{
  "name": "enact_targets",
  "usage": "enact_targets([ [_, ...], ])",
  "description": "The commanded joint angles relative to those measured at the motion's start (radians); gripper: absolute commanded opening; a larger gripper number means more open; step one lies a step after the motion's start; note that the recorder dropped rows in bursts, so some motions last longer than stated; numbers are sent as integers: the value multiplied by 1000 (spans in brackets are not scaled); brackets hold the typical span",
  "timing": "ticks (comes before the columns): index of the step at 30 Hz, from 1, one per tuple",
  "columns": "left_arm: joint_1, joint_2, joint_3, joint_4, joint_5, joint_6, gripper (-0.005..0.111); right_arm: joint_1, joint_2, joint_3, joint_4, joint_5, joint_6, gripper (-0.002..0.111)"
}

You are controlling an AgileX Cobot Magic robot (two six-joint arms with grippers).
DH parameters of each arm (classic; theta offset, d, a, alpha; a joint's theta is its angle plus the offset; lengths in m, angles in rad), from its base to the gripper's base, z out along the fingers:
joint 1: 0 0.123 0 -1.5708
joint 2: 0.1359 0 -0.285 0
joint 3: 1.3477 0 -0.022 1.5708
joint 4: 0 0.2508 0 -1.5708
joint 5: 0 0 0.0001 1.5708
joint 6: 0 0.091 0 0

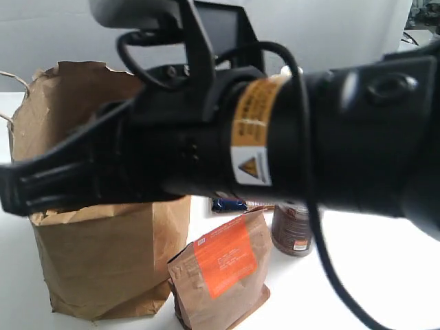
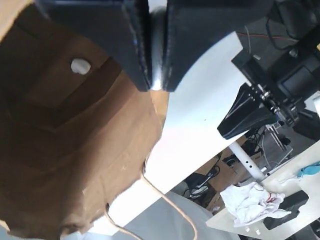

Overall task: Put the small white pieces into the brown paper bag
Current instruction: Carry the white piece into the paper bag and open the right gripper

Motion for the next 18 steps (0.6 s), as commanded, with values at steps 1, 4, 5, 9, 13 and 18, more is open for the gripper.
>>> enact_targets([
  [1,-8,-3,4,4,-5,-4,0,-42,99,-119,-71,25,-2,0],
  [4,-8,-3,4,4,-5,-4,0,-70,163,-169,-84,47,-2,0],
  [5,-8,-3,4,4,-5,-4,0,-76,184,-182,-97,55,-2,0],
  [9,-8,-3,4,4,-5,-4,0,-92,244,-223,-125,66,4,0],
  [13,-8,-3,4,4,-5,-4,0,-93,265,-240,-129,83,13,9],
  [18,-8,-3,4,4,-5,-4,0,-93,267,-240,-138,91,30,42],
])
